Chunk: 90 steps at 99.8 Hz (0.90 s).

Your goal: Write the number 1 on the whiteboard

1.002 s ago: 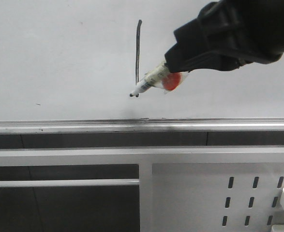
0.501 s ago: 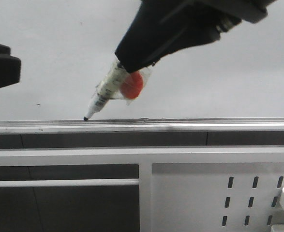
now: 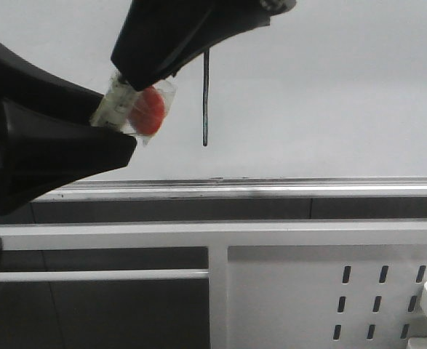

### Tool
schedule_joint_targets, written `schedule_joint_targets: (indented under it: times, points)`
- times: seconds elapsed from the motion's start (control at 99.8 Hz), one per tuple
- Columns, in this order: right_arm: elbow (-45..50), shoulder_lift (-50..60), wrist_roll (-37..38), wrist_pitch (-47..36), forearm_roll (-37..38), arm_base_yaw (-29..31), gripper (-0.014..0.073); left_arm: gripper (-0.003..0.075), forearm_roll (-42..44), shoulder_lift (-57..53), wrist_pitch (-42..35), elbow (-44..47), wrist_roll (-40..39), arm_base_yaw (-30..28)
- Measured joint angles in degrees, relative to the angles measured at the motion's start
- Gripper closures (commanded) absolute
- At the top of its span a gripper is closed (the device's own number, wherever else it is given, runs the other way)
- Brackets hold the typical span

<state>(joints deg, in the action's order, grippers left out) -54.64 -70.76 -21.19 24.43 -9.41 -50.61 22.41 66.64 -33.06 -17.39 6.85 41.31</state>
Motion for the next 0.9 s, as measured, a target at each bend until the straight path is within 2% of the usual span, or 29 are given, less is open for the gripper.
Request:
schedule_joint_targets:
  times: [0.311,0.631,0.702,0.802,0.902]
  points:
    - [-0.1,-0.2,0.0,0.0,0.0,0.0,0.0664,0.0482,0.1,1.3,-1.8,-0.1,0.1,0.0]
    - [-0.1,-1.9,-0.1,-0.1,0.1,0.3,0.0664,0.0483,0.3,1.4,-1.9,-0.2,0.1,0.0]
    - [-0.1,-1.9,-0.1,-0.1,0.1,0.3,0.0664,0.0541,0.3,1.4,-1.9,-0.2,0.1,0.0]
    - [-0.1,-1.9,-0.1,-0.7,0.2,0.3,0.0664,0.0743,0.6,1.4,-1.9,-0.2,0.2,0.0]
    - [-0.1,-1.9,-0.1,-0.9,0.2,0.3,0.0664,0.074,1.5,1.4,-1.8,-0.2,1.0,0.0]
